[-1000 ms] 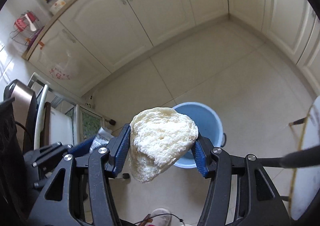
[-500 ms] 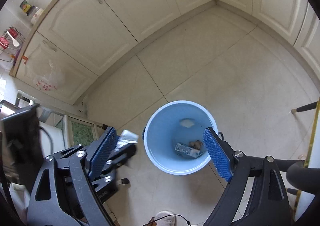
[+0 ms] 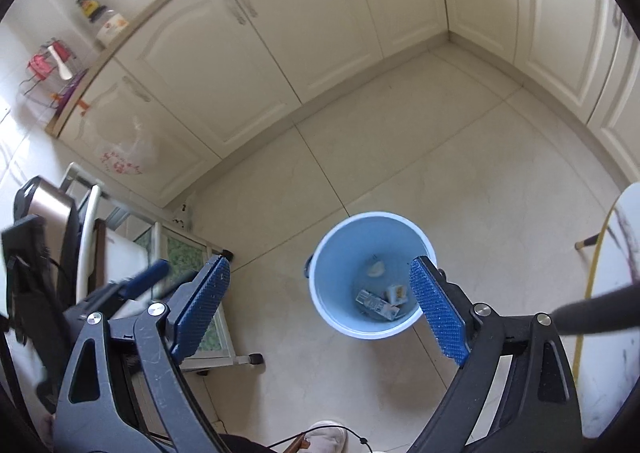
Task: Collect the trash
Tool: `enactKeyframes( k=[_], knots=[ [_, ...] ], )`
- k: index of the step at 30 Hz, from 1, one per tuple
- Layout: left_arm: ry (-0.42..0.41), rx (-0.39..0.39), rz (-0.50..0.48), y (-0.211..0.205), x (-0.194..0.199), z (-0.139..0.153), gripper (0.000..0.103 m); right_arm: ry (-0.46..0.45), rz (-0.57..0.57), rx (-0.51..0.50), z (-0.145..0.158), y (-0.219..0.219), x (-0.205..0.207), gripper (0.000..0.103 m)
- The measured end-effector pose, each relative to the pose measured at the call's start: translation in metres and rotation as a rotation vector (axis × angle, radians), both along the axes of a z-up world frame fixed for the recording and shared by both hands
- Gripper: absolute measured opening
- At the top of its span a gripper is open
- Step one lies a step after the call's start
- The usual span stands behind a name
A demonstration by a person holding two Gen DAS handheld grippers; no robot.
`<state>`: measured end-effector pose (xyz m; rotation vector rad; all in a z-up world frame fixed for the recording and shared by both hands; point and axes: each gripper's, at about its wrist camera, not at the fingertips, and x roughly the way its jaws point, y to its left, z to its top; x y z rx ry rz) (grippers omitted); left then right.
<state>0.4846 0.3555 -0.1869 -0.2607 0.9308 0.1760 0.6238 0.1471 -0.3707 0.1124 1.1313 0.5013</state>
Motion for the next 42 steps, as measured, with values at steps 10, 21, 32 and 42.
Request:
enactKeyframes(
  k=[10, 21, 32, 42],
  knots=[
    [-0.296, 0.112, 0.056, -0.041, -0.136, 0.126, 0.077, -0.345, 0.052, 0.013, 0.152, -0.004, -0.110, 0.103],
    [-0.601, 0.197, -0.074, -0.144, -0.329, 0.171, 0.099, -0.714, -0.106, -0.111, 0.283, -0.087, -0.260, 0.103],
    [-0.788, 0.232, -0.177, -0.202, -0.519, 0.184, 0.102, -0.876, -0.317, -0.113, 0.367, -0.172, -0.384, 0.103],
    [-0.890, 0.224, -0.215, -0.216, -0.615, 0.168, 0.102, -0.979, -0.461, -0.133, 0.407, -0.207, -0.443, 0.103]
  ],
)
